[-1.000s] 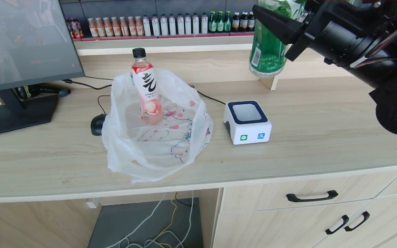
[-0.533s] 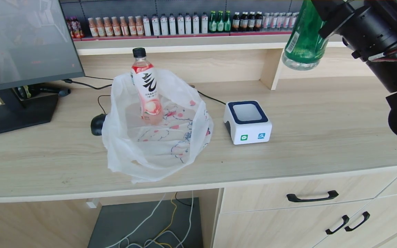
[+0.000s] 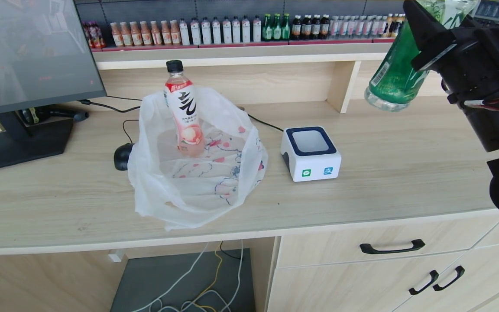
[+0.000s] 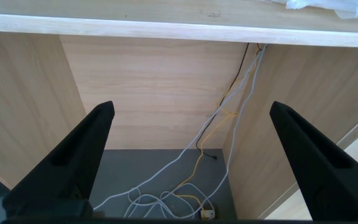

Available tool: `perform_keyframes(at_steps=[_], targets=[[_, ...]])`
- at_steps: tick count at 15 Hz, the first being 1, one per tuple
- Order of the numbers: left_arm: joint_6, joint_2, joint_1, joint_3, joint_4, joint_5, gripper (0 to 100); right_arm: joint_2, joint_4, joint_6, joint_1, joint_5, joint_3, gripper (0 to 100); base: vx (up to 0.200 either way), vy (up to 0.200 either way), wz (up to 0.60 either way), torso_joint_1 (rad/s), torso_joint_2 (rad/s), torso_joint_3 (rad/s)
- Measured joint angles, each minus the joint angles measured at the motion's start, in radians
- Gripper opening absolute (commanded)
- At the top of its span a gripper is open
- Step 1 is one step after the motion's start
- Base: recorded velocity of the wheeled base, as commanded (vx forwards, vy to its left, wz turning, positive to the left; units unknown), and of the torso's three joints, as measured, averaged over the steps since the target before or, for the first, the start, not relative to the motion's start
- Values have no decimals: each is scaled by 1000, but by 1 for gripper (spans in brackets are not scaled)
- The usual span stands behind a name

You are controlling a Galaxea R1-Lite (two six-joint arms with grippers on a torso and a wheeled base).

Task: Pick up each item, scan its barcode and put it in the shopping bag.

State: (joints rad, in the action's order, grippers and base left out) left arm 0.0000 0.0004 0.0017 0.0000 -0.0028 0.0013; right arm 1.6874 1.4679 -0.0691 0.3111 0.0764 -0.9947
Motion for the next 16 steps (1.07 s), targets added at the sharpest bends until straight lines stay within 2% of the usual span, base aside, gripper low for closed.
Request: perform_keyframes(at_steps=[5,16], targets=[[0,0,0,0,0,0,100,2,72,-55,1,-13,134,0,0,0,0,0,0,0],[2,0,-1,0,0,0,100,24,81,-46,21,-11,121,0,0,200,0,2,2,2]])
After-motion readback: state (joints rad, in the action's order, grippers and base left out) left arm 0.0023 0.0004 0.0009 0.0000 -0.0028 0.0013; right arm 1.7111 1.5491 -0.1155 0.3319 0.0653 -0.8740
